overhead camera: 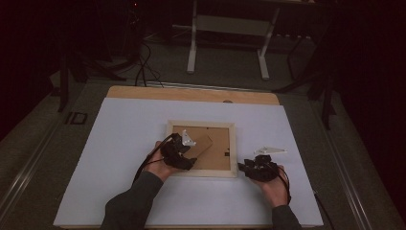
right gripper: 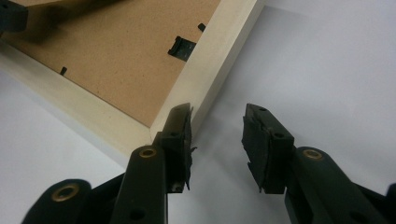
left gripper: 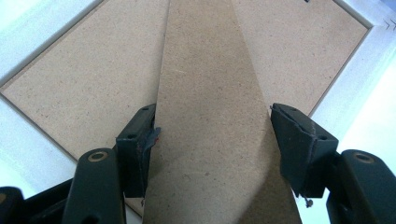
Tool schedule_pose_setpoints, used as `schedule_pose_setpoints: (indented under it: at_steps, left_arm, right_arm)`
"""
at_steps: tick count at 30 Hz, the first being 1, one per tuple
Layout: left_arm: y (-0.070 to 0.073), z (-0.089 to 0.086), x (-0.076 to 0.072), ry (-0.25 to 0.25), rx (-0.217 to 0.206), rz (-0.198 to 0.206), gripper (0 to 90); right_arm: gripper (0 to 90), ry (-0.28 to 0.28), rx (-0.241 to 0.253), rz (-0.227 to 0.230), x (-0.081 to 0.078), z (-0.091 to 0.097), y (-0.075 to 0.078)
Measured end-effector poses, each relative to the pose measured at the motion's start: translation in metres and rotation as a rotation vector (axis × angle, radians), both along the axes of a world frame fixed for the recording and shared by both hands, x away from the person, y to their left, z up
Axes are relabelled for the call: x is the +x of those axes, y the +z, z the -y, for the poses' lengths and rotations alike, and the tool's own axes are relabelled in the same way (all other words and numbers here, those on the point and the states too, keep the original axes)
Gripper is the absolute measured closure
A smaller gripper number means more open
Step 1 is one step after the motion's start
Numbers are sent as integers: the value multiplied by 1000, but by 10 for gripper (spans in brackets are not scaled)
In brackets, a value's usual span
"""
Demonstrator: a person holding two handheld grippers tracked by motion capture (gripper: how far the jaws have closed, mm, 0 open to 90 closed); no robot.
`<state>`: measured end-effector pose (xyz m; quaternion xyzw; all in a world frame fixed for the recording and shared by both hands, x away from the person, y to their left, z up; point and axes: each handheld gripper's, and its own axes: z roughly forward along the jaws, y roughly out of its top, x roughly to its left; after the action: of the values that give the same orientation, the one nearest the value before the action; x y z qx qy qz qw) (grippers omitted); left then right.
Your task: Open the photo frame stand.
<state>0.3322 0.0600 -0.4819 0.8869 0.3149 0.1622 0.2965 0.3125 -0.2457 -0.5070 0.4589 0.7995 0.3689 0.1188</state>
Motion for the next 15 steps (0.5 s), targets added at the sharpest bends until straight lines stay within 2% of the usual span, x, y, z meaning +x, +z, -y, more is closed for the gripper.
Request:
schedule_pose_setpoints:
  at_steps: [10, 15]
  left_arm:
    - [1, 1, -6, 3, 12, 33, 374]
    - [1, 2, -9, 2, 18, 48, 374]
  right_arm:
    - [602, -3, 0, 15, 0, -2, 5]
    - [600, -13, 10, 32, 1, 0, 13]
